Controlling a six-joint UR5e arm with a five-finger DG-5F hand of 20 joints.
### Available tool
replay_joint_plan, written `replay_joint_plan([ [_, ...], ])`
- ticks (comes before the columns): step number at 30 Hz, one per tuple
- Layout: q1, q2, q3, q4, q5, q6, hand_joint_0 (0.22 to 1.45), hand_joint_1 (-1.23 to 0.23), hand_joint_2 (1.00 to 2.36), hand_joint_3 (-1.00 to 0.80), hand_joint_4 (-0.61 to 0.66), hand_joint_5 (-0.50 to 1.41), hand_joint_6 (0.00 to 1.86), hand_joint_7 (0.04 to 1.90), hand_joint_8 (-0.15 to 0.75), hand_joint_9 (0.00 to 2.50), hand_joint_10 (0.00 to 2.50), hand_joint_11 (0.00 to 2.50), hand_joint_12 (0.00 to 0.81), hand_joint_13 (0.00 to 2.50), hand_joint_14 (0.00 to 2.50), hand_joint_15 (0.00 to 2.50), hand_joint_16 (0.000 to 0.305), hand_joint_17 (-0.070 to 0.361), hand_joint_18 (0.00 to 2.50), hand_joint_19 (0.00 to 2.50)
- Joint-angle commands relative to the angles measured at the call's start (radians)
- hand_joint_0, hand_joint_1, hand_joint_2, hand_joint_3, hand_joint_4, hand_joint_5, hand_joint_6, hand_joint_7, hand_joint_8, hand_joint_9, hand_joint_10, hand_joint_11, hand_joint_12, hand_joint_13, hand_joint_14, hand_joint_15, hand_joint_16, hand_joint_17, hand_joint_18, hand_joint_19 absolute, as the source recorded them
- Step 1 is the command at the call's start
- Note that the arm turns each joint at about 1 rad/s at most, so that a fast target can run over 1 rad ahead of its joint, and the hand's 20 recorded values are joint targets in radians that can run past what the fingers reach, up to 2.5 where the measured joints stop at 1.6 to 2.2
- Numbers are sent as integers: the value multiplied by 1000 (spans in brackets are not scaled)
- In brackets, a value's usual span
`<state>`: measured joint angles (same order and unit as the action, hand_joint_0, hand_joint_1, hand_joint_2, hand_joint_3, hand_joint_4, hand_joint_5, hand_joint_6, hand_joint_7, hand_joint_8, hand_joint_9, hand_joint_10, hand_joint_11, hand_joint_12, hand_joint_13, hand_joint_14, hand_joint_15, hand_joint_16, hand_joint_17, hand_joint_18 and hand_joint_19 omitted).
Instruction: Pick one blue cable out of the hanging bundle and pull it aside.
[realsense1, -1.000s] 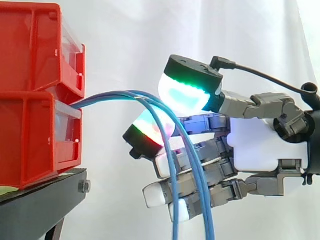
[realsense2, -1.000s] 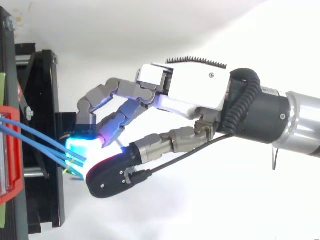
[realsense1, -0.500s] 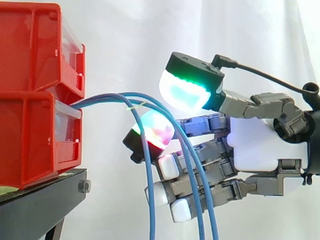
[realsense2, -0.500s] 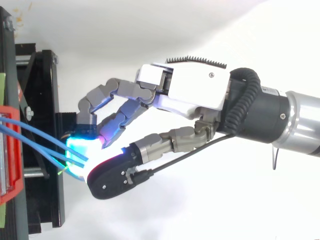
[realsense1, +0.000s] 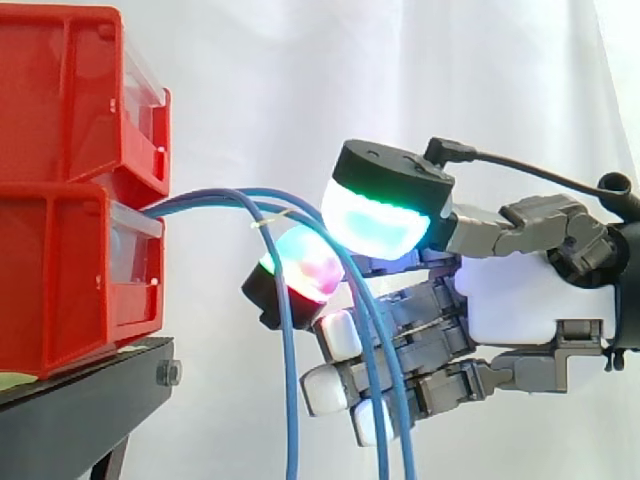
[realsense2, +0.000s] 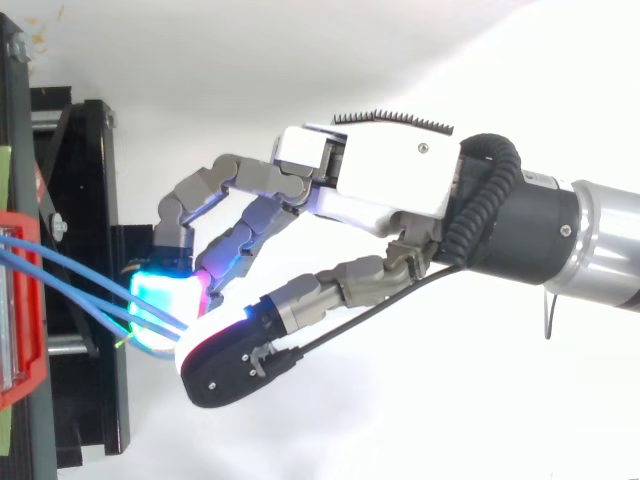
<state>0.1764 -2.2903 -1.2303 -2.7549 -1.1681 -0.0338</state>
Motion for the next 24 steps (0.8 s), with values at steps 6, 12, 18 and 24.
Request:
replay_joint_plan([
  [6, -2, 0, 0, 0, -2, 2, 758, -928, 1000, -500, -148, -180, 948, 772, 237, 1024, 16, 600, 323, 914, 22, 530, 38, 85, 834, 564],
  [12, -5, 0, 0, 0, -2, 5, 660, -988, 1000, -500, -107, -173, 951, 757, 230, 1029, 16, 617, 316, 942, 20, 577, 36, 82, 832, 579],
  [18, -5, 0, 0, 0, -5, 5, 524, -726, 1000, -500, -79, -168, 930, 806, 268, 1097, 16, 618, 353, 972, 20, 615, 44, 99, 848, 661],
  [24, -5, 0, 0, 0, -5, 5, 583, -670, 1012, -101, -22, -175, 962, 762, 331, 1115, 14, 647, 397, 1014, 20, 624, 55, 124, 914, 659],
])
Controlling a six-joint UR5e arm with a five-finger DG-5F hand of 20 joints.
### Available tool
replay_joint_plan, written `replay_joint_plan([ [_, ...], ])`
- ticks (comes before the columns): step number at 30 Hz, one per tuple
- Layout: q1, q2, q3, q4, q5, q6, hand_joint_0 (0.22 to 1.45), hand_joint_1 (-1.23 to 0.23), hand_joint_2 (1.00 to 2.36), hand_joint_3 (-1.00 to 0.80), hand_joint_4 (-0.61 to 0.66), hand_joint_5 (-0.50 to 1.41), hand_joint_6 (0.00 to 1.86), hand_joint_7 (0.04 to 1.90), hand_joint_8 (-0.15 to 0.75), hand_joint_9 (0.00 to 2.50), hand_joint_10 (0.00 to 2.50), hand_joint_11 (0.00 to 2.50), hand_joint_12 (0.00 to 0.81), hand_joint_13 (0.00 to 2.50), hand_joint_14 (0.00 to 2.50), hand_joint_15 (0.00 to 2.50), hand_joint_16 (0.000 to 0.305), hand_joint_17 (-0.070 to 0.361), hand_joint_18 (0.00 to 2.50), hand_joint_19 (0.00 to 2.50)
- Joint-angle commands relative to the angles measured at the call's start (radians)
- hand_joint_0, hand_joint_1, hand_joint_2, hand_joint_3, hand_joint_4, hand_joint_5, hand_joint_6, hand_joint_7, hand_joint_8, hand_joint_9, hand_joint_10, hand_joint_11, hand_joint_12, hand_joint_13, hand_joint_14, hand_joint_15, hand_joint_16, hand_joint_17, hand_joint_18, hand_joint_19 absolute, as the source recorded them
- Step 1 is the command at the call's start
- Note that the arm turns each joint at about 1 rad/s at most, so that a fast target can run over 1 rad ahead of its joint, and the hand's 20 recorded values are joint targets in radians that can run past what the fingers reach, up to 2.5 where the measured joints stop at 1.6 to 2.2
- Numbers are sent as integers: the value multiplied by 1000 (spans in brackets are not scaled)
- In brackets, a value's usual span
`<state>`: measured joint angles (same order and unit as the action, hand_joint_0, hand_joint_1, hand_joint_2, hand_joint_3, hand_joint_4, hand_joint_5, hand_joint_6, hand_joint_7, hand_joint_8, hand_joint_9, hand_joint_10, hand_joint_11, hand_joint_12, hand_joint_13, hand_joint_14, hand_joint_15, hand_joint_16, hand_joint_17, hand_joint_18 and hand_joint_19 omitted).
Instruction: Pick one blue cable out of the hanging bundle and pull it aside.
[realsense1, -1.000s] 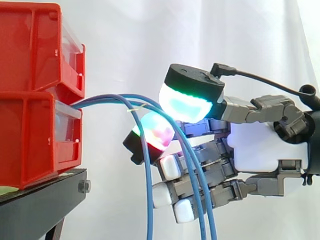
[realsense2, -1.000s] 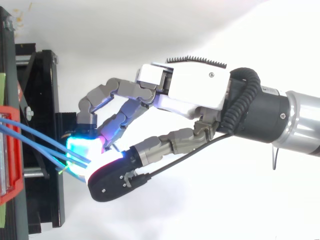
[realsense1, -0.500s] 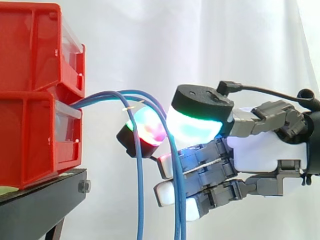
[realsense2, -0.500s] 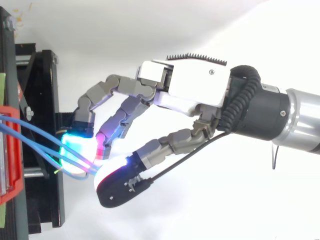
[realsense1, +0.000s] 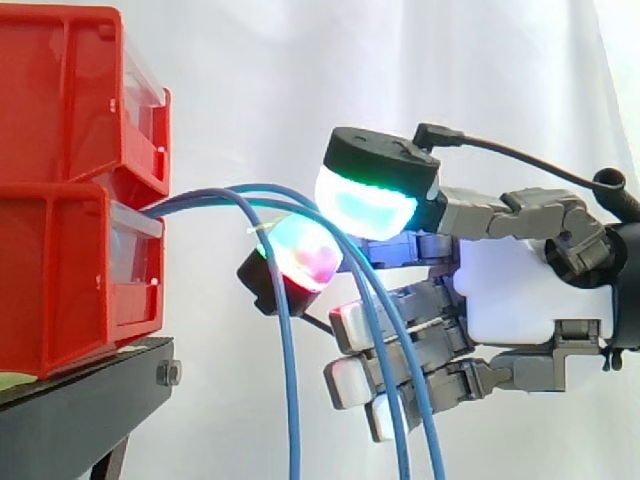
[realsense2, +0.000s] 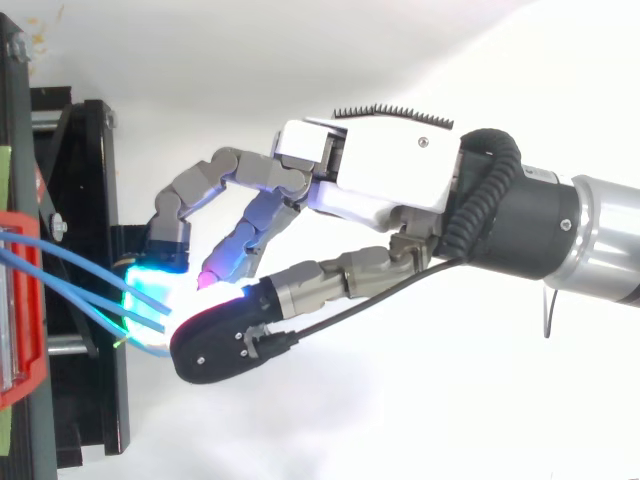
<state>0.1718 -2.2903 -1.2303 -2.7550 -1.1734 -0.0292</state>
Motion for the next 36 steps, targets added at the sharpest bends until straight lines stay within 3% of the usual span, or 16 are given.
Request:
replay_joint_plan([
  [1, 0, 0, 0, 0, 0, 2, 584, -671, 1011, -93, -14, -177, 963, 763, 334, 1116, 11, 651, 400, 1016, 19, 627, 55, 124, 918, 657],
  [5, 0, 0, 0, 0, -2, 3, 606, -707, 1017, -121, -4, -196, 967, 724, 328, 1079, 12, 694, 380, 1002, 19, 648, 51, 115, 885, 678],
  [7, 0, 0, 0, 0, -2, 3, 650, -784, 1017, -238, -45, -204, 959, 756, 281, 1049, 16, 717, 350, 982, 21, 665, 45, 102, 851, 681],
  [9, -2, 0, 0, -2, -2, 5, 716, -840, 1003, -466, -73, -197, 955, 746, 265, 1064, 14, 715, 345, 989, 21, 654, 43, 97, 879, 667],
  [15, -6, 0, 0, -2, -6, 5, 751, -894, 1000, -500, -178, -176, 944, 713, 253, 1117, 15, 728, 334, 1020, 21, 674, 41, 91, 909, 651],
  [20, -8, 0, 0, -2, -11, 5, 672, -940, 1000, -500, -153, -157, 941, 747, 261, 1188, 13, 737, 334, 1048, 23, 695, 39, 88, 909, 675],
  [26, -11, 0, 0, -2, -14, 5, 544, -832, 1000, -500, -166, -152, 924, 735, 261, 1203, 15, 713, 347, 1062, 20, 704, 43, 97, 891, 696],
  [28, -12, 0, 0, -2, -14, 5, 563, -637, 1000, -500, -181, -149, 915, 779, 257, 1222, 15, 721, 346, 1062, 23, 717, 44, 99, 883, 723],
  [31, -17, 0, -1, -2, -17, 5, 565, -552, 1006, -400, -137, -157, 922, 803, 259, 1224, 16, 726, 351, 1056, 23, 738, 46, 103, 873, 747],
  [36, -18, 3, 0, -12, -46, -1, 567, -591, 1007, -245, -34, -155, 933, 702, 317, 1235, 9, 710, 409, 1105, 19, 696, 59, 133, 974, 676],
])
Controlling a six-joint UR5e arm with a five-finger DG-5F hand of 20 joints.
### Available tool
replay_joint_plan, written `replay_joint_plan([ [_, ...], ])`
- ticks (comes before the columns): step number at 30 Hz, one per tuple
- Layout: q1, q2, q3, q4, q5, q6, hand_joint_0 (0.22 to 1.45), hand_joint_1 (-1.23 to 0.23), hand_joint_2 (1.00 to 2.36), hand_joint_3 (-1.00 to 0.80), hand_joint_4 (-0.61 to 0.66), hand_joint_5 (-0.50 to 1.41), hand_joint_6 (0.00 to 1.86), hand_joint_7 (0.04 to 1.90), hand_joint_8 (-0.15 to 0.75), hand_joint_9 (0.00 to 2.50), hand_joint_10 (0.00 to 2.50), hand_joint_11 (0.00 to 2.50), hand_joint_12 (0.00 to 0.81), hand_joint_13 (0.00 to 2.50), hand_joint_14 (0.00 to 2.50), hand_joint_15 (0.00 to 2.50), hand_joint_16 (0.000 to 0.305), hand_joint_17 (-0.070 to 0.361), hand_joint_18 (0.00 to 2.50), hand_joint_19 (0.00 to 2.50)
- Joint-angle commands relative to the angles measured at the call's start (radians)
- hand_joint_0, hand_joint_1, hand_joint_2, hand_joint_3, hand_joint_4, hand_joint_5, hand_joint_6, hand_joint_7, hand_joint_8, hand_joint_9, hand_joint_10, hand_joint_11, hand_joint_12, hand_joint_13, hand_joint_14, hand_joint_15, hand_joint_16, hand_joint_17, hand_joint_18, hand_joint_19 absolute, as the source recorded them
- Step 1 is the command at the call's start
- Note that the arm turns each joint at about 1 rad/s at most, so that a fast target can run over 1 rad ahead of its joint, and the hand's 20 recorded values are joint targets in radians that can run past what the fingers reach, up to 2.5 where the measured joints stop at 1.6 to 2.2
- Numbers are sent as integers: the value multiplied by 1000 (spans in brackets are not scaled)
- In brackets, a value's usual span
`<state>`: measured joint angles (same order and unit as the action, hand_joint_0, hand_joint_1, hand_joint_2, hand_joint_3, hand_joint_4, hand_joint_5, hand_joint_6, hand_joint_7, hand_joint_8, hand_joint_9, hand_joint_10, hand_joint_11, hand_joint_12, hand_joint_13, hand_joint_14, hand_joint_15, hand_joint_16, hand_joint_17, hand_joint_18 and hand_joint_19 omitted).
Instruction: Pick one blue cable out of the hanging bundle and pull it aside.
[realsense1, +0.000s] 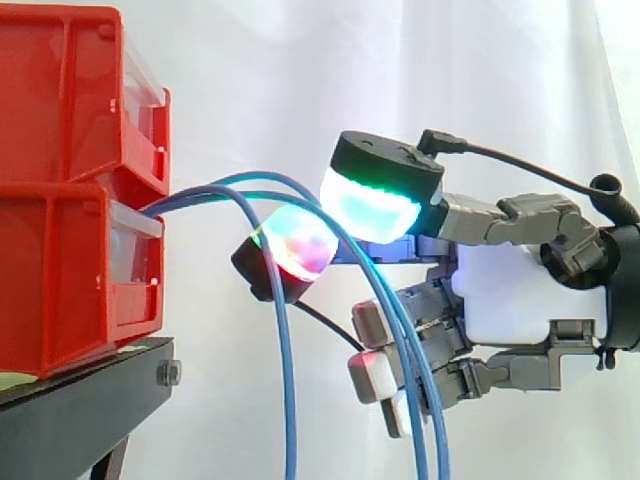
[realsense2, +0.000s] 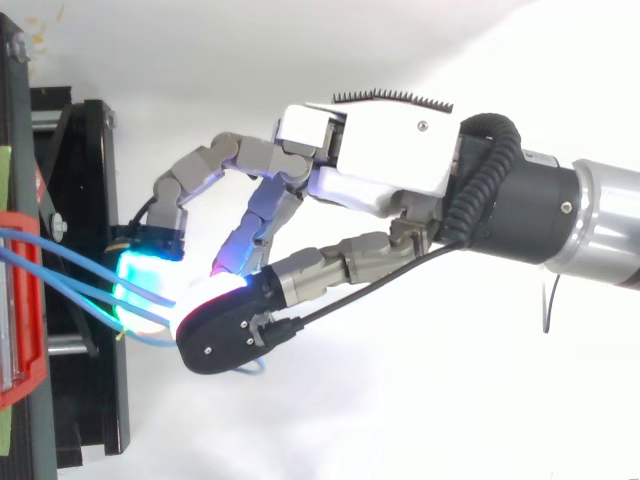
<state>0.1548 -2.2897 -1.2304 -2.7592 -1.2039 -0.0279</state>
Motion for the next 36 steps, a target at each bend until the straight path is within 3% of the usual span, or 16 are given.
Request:
replay_joint_plan([
  [1, -1, 3, 0, -14, -22, -7, 568, -615, 1007, -227, -21, -156, 934, 710, 321, 1237, 11, 711, 410, 1104, 19, 702, 59, 133, 976, 669],
  [6, -6, 22, 0, -45, -37, -35, 599, -756, 1016, -237, 8, -178, 939, 730, 288, 1165, 15, 766, 366, 1049, 23, 730, 49, 110, 884, 727],
  [9, -9, 33, 0, -68, -40, -57, 684, -859, 1000, -500, 2, -181, 944, 713, 269, 1141, 14, 777, 350, 1045, 23, 722, 45, 101, 901, 704],
  [18, -18, 47, 0, -105, -55, -64, 664, -965, 1000, -500, -49, -153, 949, 723, 267, 1199, 12, 795, 344, 1079, 23, 744, 42, 96, 940, 705],
  [21, -20, 47, 0, -105, -62, -64, 558, -855, 1000, -500, -76, -144, 935, 746, 264, 1219, 14, 790, 348, 1091, 24, 756, 45, 101, 932, 723],
  [27, -21, 47, 0, -105, -63, -64, 523, -617, 1000, -500, -100, -134, 904, 787, 272, 1256, 15, 762, 362, 1104, 22, 763, 48, 108, 929, 741],
  [36, -29, 47, 0, -105, -68, -64, 525, -538, 1000, -500, -92, -126, 888, 840, 275, 1299, 16, 770, 368, 1104, 22, 767, 49, 110, 917, 764],
])
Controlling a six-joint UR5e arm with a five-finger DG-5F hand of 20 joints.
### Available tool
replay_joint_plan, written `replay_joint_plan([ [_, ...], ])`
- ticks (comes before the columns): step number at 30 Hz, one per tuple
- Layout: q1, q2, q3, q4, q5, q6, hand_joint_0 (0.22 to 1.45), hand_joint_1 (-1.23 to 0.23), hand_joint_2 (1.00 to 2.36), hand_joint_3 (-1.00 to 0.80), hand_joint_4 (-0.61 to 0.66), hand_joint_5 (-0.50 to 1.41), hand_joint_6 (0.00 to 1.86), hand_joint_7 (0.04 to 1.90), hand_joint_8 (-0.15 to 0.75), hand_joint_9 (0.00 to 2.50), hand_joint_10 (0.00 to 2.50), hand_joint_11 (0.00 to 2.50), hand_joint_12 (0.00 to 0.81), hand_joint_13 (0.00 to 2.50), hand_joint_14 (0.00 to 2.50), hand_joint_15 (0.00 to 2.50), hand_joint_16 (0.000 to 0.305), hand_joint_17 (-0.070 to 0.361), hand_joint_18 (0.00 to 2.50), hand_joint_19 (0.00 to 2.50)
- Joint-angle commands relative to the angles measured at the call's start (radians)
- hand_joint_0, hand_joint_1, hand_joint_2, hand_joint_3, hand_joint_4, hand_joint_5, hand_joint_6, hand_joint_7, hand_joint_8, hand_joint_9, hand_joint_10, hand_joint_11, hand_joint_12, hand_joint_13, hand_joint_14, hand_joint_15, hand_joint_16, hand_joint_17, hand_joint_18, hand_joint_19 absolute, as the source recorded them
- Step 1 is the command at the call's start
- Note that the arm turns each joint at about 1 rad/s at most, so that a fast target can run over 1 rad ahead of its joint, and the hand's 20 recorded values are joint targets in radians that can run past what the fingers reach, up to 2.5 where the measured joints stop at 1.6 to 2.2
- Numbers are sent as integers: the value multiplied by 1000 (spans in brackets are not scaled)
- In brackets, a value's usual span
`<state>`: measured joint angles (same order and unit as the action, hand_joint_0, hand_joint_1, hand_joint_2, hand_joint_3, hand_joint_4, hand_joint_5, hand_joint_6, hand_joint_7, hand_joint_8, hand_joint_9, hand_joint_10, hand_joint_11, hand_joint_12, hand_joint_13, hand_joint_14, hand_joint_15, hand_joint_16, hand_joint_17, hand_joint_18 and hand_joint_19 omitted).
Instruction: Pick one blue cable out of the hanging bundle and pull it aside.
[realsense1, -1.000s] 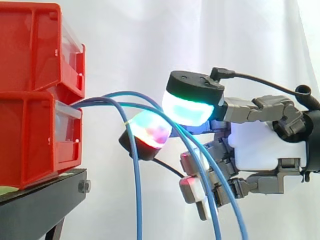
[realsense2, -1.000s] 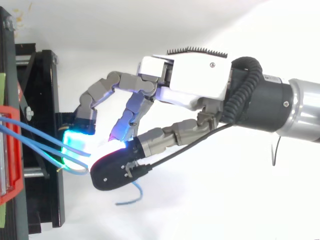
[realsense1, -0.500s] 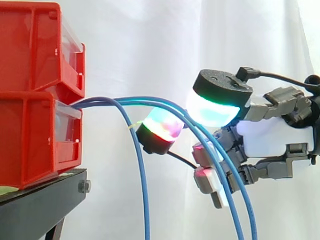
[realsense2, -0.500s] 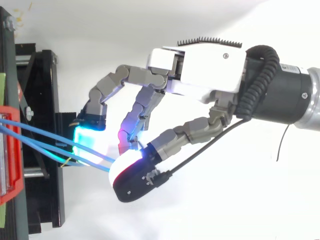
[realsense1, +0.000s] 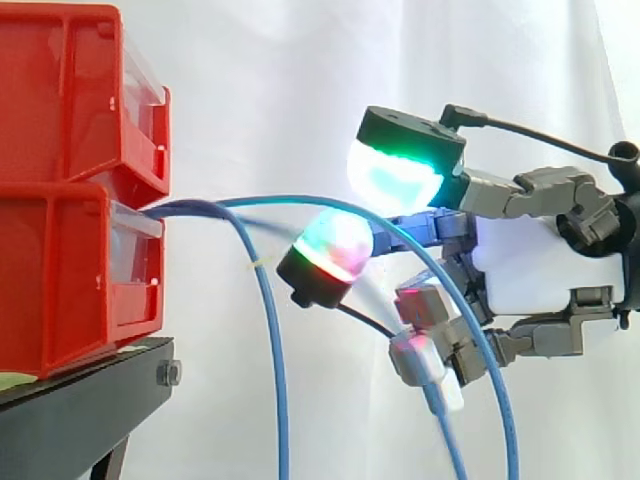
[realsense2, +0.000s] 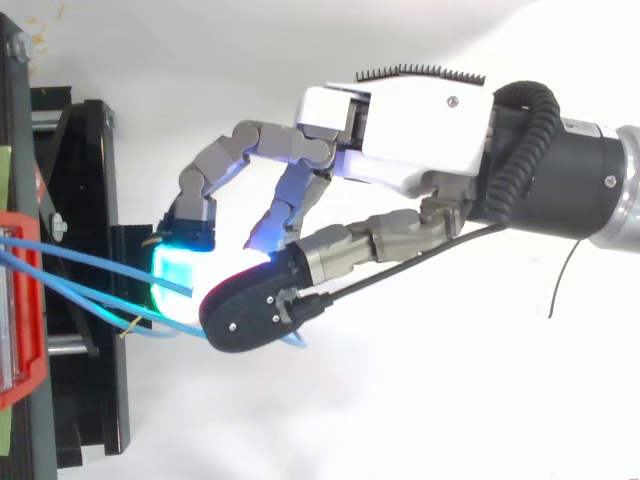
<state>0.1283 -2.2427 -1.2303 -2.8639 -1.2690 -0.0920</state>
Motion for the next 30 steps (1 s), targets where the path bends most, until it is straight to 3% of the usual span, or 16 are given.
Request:
replay_joint_plan([
  [1, -3, 0, 0, 0, -6, 0, 526, -537, 1000, -500, -91, -125, 887, 845, 280, 1301, 17, 772, 369, 1102, 22, 772, 49, 110, 916, 764],
  [6, -7, 0, 0, 0, -12, 0, 570, -547, 1000, -500, -84, -118, 884, 895, 269, 1312, 18, 779, 360, 1090, 23, 771, 47, 106, 890, 765],
  [11, -7, 5, -1, 0, -12, -2, 587, -707, 1012, -329, 7, -123, 891, 1008, 284, 1281, 19, 806, 361, 1070, 25, 776, 47, 105, 881, 756],
  [19, -7, 9, 0, 0, -10, -25, 631, -823, 1018, -218, -34, -136, 931, 923, 279, 1235, 18, 812, 353, 1059, 24, 778, 46, 104, 882, 735],
  [25, -7, 9, 0, 0, -3, -21, 593, -748, 1010, -363, -13, -144, 933, 836, 283, 1229, 17, 801, 355, 1036, 24, 778, 47, 106, 847, 744],
  [30, -3, 9, 0, 2, -3, -21, 508, -596, 1000, -500, 36, -139, 901, 841, 321, 1225, 16, 782, 385, 1020, 23, 775, 53, 119, 829, 748],
])
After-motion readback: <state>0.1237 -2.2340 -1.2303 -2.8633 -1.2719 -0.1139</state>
